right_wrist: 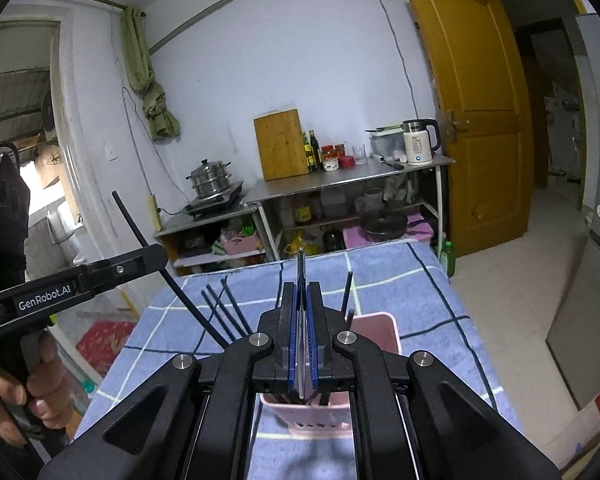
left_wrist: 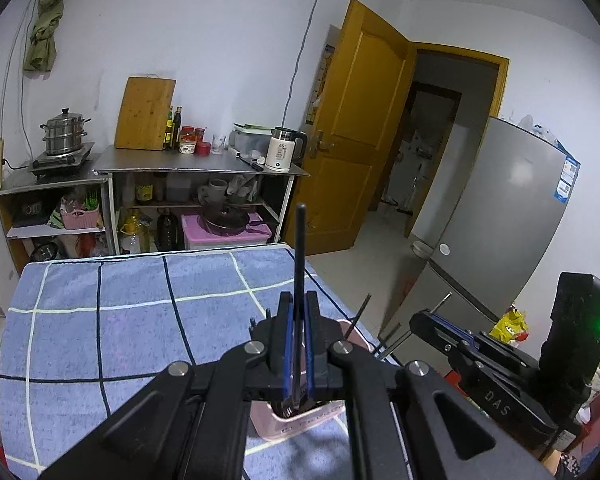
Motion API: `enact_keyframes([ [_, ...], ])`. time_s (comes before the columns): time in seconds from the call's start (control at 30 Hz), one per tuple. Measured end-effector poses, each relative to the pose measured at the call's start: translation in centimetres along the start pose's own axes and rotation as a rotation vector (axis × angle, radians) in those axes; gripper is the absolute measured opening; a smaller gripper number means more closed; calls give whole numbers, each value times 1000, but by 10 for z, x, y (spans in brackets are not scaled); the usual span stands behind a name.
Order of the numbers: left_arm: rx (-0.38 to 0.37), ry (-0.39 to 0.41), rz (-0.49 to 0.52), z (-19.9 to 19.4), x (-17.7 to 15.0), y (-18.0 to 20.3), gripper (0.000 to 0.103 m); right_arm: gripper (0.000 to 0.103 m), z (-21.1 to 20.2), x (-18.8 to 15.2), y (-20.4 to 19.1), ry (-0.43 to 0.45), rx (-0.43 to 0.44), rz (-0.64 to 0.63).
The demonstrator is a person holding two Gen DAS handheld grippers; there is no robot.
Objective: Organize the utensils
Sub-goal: 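Lower both chopsticks into the pink holder and open both tools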
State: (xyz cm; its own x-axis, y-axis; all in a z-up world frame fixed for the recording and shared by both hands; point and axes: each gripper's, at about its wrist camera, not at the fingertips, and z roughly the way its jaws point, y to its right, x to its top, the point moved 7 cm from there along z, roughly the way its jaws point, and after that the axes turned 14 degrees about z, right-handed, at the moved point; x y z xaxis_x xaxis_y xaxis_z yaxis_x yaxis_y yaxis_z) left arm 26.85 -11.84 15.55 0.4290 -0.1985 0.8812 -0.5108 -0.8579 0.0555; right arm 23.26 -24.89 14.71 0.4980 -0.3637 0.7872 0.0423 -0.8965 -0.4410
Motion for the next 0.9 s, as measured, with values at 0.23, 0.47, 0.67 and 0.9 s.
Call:
enact_keyframes([
  [0.23, -3, -38, -7, 23, -16, 0, 5, 5, 18, -19, 6, -29, -12, -5],
  [0.47, -6, -74, -11, 37, -40, 1, 5, 5, 37, -38, 14, -65, -27, -7],
  [0.67, -7, -100, -19, 49, -54, 0, 5, 5, 51, -50, 22, -98, -40, -2],
  [0.9, -26, -132, -18, 61, -70, 0, 6, 5, 62, -65, 30, -141, -53, 6],
])
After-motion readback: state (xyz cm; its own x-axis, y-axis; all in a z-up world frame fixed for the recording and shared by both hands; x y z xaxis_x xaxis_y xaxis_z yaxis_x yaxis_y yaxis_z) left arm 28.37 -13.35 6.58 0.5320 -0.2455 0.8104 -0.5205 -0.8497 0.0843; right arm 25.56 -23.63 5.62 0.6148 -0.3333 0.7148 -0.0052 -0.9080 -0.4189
